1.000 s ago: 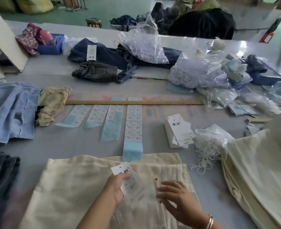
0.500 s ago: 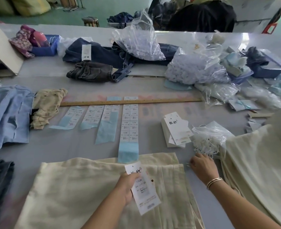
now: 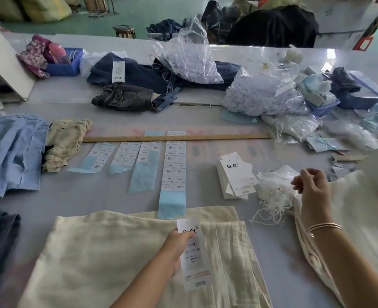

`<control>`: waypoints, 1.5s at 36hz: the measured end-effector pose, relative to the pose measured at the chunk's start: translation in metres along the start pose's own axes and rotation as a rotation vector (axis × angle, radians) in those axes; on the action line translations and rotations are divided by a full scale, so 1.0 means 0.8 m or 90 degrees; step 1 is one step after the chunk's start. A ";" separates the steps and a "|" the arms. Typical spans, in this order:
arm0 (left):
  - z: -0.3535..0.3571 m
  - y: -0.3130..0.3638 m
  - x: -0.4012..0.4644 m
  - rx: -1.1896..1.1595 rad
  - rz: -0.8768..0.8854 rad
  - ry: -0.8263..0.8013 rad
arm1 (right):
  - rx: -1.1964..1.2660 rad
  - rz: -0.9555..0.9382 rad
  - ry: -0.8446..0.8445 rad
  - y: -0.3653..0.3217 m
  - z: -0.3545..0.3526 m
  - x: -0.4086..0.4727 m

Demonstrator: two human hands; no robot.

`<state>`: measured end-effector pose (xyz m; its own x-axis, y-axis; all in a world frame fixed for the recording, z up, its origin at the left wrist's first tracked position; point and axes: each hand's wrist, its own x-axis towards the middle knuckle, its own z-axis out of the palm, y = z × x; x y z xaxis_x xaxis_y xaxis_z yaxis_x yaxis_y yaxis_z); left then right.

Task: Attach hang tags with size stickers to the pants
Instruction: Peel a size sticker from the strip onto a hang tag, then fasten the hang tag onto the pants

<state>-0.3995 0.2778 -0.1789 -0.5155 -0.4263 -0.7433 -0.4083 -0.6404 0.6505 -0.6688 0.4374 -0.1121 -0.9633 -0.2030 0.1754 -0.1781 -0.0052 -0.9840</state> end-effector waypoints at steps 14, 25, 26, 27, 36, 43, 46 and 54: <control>0.009 0.021 -0.014 0.109 0.193 0.086 | 0.172 0.003 -0.092 -0.091 0.038 0.012; -0.012 0.055 -0.052 0.104 0.359 -0.054 | -0.034 0.100 -0.341 -0.094 0.109 -0.120; -0.016 0.058 -0.057 0.111 0.377 -0.063 | -0.010 0.127 -0.353 -0.091 0.116 -0.134; -0.020 0.060 -0.062 0.120 0.394 -0.072 | 0.010 0.154 -0.364 -0.090 0.122 -0.147; -0.056 0.063 -0.098 0.130 0.419 -0.151 | 0.129 0.322 -0.447 -0.087 0.156 -0.224; -0.066 0.060 -0.112 0.155 0.426 -0.129 | 0.187 0.338 -0.460 -0.084 0.155 -0.243; -0.065 0.056 -0.114 0.141 0.427 -0.132 | 0.163 0.332 -0.458 -0.080 0.153 -0.247; -0.053 0.037 -0.105 0.363 0.827 0.175 | 0.145 0.329 -0.451 -0.074 0.141 -0.258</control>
<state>-0.3364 0.2679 -0.1035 -0.6173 -0.6468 0.4479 -0.0448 0.5973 0.8008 -0.4367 0.3691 -0.0934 -0.5498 -0.7884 -0.2759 0.3592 0.0751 -0.9302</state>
